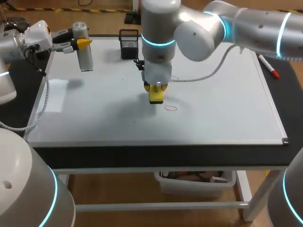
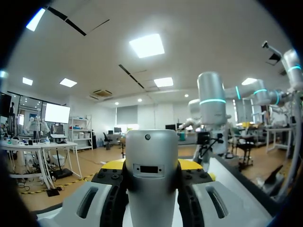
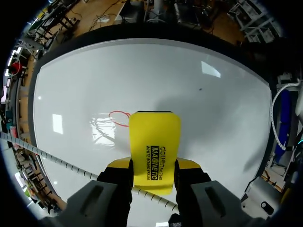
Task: Pick up the inspection probe, press it on each red-marked spot on the whiteboard one by one, put down the probe, pick up the eraser, and wipe off all the red marks.
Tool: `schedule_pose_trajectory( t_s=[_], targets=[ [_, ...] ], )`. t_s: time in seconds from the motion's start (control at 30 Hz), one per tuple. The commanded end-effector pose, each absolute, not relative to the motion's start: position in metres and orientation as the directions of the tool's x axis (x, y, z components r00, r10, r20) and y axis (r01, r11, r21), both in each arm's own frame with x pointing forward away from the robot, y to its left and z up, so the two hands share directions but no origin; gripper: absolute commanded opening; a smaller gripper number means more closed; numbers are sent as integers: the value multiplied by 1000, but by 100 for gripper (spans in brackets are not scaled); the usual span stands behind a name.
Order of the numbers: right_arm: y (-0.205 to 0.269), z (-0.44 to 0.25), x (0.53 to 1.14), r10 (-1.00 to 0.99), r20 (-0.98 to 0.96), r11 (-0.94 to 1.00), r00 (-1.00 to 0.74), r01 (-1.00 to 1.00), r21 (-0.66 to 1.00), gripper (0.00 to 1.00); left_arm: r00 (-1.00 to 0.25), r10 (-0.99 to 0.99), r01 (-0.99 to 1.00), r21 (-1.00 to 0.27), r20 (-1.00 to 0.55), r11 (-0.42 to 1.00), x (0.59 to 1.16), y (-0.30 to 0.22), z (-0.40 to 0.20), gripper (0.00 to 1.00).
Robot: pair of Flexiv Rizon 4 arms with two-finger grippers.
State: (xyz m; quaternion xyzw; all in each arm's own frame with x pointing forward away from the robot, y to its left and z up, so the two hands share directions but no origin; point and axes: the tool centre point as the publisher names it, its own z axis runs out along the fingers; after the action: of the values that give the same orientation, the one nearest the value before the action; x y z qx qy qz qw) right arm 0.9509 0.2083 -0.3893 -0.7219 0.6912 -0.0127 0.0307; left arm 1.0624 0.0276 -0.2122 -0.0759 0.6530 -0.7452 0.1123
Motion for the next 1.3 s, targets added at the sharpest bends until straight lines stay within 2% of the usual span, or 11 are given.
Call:
schedule_pose_trajectory(
  t_s=[0.03,0.6,1.3],
  targets=[
    [215,-397,965,-998,-32,-61,62,-998,-22,0,-962,-270,71,-990,-36,-121,1061,27,-211,0],
    [238,-421,983,-998,8,-69,69,-998,6,0,-962,-270,71,-990,-36,-121,1061,27,-211,0],
    [224,-439,982,-998,41,-39,41,-998,39,0,-962,-270,71,-990,-36,-121,1061,27,-211,0]
  ],
)
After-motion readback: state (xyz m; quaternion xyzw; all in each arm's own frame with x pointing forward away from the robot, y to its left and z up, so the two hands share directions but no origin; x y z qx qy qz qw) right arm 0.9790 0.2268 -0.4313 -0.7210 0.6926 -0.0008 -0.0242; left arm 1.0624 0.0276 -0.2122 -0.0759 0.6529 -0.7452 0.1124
